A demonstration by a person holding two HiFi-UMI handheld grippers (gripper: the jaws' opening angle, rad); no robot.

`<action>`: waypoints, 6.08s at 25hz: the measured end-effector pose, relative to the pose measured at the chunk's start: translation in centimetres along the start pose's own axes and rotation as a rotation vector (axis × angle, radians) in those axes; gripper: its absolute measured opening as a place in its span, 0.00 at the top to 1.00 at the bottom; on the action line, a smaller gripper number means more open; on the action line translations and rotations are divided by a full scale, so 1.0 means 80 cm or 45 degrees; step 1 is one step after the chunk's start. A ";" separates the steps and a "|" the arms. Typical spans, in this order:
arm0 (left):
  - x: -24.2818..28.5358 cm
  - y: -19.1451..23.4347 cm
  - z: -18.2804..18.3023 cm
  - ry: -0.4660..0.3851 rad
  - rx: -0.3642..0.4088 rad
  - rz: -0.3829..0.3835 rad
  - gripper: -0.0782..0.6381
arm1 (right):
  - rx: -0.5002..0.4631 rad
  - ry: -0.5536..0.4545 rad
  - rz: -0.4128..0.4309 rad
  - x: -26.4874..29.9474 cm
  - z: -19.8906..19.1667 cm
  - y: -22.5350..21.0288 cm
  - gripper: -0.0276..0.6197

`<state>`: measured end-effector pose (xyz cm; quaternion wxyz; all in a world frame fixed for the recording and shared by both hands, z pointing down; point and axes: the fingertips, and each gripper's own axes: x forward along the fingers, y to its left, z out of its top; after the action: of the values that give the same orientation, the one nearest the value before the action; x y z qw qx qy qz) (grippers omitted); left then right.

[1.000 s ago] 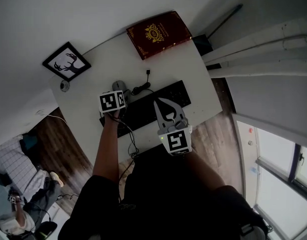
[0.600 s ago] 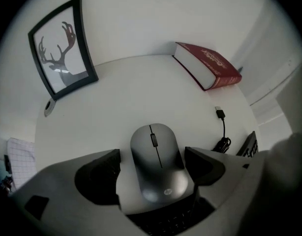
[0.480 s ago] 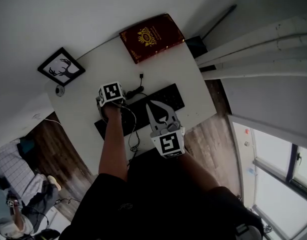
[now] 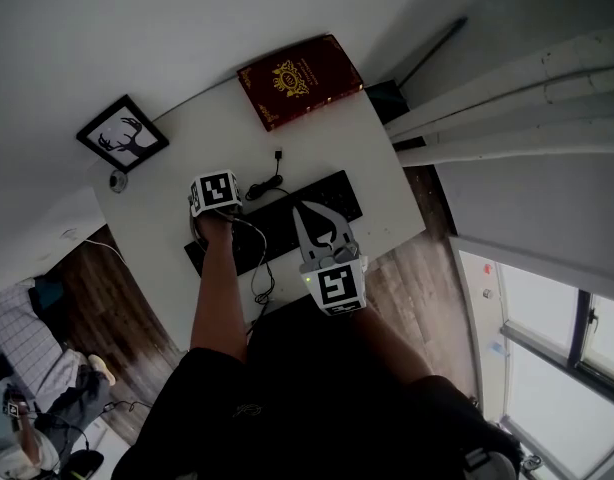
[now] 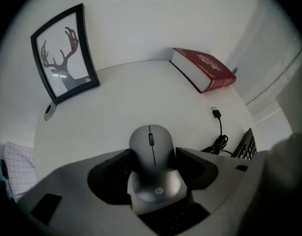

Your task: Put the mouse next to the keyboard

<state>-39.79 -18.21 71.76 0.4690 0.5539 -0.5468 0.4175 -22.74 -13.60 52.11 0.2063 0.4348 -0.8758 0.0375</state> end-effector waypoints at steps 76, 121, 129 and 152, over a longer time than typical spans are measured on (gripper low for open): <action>-0.027 -0.475 -0.020 -0.060 -0.100 -0.758 0.52 | 0.205 -0.020 -0.270 -0.173 -0.138 -0.275 0.93; -0.009 -0.486 -0.025 -0.168 -0.150 -0.555 0.66 | 0.366 0.034 -0.244 -0.199 -0.209 -0.324 0.92; -0.085 -0.483 -0.027 -0.624 0.271 -0.442 0.89 | 0.359 0.022 -0.168 -0.176 -0.210 -0.289 0.93; -0.271 -0.479 -0.218 -1.210 0.383 -0.406 0.89 | 0.128 -0.183 -0.083 -0.347 -0.155 -0.164 0.93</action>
<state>-1.88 2.04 51.87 0.1419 0.8198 -0.5422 0.1173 6.46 2.04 51.00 0.1220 0.4746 -0.8706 0.0435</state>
